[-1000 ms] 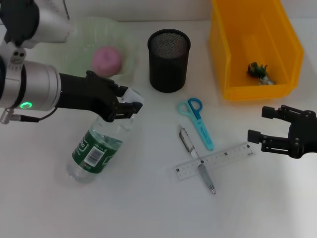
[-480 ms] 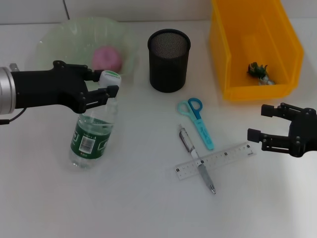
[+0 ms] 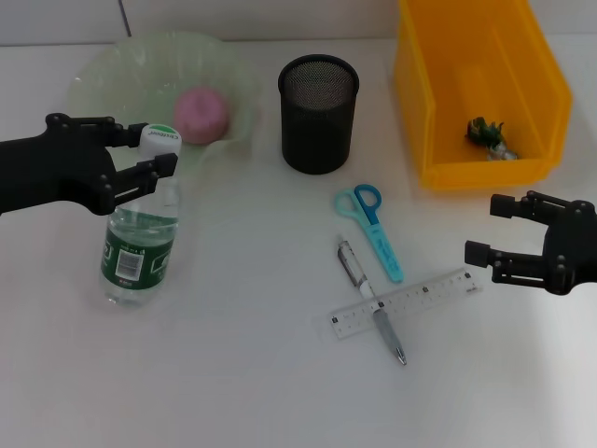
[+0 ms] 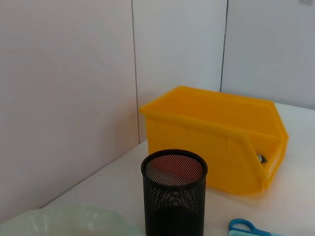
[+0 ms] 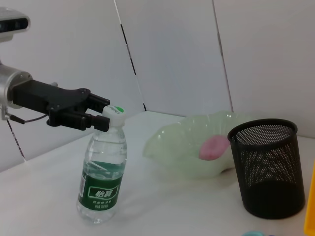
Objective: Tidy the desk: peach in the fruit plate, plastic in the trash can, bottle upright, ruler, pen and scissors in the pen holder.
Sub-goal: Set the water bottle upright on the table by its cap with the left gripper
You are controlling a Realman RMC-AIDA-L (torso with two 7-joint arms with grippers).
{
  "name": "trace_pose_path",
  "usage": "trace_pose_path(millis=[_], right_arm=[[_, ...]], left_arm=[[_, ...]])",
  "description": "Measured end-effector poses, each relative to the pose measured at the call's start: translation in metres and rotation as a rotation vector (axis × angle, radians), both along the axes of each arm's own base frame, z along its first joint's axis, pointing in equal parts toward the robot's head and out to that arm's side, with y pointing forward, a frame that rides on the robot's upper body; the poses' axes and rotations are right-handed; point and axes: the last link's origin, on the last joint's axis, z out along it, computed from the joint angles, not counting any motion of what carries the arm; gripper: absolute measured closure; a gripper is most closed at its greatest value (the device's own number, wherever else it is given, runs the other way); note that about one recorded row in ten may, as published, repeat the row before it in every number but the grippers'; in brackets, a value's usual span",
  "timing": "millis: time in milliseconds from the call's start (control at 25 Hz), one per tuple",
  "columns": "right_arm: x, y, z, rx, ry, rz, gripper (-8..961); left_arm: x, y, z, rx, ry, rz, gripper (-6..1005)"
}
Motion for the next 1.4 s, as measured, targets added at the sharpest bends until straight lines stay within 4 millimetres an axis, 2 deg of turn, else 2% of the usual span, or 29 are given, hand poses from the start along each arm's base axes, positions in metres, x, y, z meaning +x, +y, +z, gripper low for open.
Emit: trace_pose_path(millis=[480,960,1400], right_arm=[[-0.001,0.001,0.001,0.001,0.007,-0.001,108],[-0.004,0.002,0.003,0.006,0.004,0.006,108],[-0.004,0.002,0.003,0.001,0.003,0.004,107]], left_arm=[[-0.018,-0.003,0.007,0.058,-0.083,0.013,558],[-0.027,-0.01,0.017,0.096,-0.16,-0.032,558],[-0.033,-0.011,0.014,0.101,-0.158,-0.034,564]])
